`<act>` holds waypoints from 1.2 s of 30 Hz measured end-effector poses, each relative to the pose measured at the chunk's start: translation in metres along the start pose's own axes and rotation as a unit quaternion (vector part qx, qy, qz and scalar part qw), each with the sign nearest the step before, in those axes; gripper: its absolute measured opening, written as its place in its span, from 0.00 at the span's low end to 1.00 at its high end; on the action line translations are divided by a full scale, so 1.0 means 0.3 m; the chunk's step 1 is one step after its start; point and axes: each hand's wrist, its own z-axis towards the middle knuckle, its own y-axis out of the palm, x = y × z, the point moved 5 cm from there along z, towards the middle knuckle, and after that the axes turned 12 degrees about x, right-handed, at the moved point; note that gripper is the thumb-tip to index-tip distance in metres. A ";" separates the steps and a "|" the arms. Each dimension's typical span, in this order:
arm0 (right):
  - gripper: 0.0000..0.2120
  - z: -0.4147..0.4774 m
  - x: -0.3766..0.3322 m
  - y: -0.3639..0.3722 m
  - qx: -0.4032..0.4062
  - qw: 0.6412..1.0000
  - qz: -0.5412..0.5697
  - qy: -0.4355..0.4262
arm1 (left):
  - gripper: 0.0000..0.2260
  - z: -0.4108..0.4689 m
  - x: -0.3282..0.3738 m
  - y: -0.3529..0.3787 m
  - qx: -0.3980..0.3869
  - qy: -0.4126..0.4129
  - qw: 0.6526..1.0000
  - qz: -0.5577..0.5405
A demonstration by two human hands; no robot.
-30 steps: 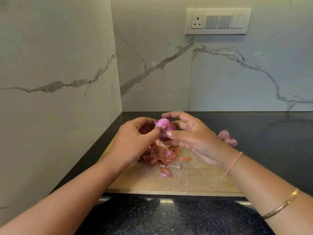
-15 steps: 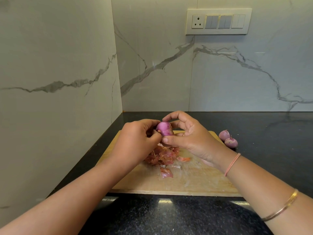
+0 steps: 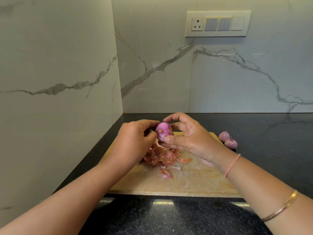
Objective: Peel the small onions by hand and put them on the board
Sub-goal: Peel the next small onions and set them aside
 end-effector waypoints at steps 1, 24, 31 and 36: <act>0.19 0.002 0.000 -0.001 -0.002 1.000 0.012 0.005 | 0.12 0.002 -0.006 -0.003 0.002 -0.010 1.000 -0.004; 0.18 -0.006 -0.008 -0.005 -0.032 0.998 0.040 0.026 | 0.15 -0.001 -0.005 0.002 0.000 0.007 1.000 0.006; 0.18 -0.010 -0.016 -0.003 -0.056 0.990 0.112 0.066 | 0.10 0.011 -0.048 -0.011 0.026 -0.080 0.995 -0.047; 0.20 0.000 -0.009 -0.009 -0.045 0.987 0.132 0.077 | 0.06 -0.002 -0.032 0.000 -0.001 -0.088 0.994 -0.059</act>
